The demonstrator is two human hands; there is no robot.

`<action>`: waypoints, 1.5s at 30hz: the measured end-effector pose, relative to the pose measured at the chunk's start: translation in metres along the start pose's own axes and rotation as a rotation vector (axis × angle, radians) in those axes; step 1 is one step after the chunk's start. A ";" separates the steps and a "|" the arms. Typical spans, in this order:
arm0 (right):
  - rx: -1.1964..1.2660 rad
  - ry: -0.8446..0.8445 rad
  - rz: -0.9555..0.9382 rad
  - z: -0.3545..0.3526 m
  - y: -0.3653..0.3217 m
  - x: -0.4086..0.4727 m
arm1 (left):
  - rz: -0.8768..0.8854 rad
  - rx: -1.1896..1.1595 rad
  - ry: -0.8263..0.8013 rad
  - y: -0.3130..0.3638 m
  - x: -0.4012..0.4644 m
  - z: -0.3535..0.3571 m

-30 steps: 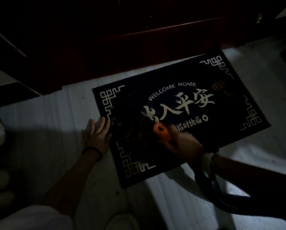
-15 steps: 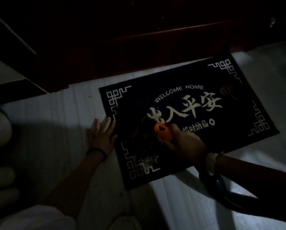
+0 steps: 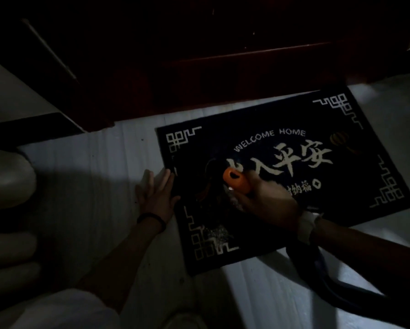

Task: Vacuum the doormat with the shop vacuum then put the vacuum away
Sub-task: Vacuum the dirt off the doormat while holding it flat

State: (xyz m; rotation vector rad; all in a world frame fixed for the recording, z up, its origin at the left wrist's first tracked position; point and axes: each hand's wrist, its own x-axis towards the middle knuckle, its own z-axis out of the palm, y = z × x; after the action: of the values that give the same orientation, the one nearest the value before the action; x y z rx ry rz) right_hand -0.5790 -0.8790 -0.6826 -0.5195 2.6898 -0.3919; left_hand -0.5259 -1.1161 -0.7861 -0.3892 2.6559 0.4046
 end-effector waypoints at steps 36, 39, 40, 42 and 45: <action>0.157 0.061 0.289 -0.036 0.073 -0.007 | -0.013 0.138 -0.134 0.000 0.010 -0.019; 0.125 -0.055 0.194 -0.014 0.078 -0.040 | -0.048 0.163 -0.128 0.007 0.011 -0.017; 0.106 -0.114 0.156 -0.008 0.075 -0.054 | -0.060 0.178 -0.129 0.010 0.010 -0.018; 0.041 -0.183 0.117 -0.006 0.072 -0.072 | -0.087 0.166 -0.137 0.016 0.008 -0.019; 0.061 -0.117 0.116 -0.021 0.080 -0.062 | -0.131 0.119 -0.123 0.021 0.006 -0.016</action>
State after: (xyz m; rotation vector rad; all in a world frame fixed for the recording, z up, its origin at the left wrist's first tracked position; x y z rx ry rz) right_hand -0.5577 -0.7780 -0.6720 -0.3551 2.5717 -0.3973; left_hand -0.5439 -1.1036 -0.7706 -0.4811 2.5036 0.2207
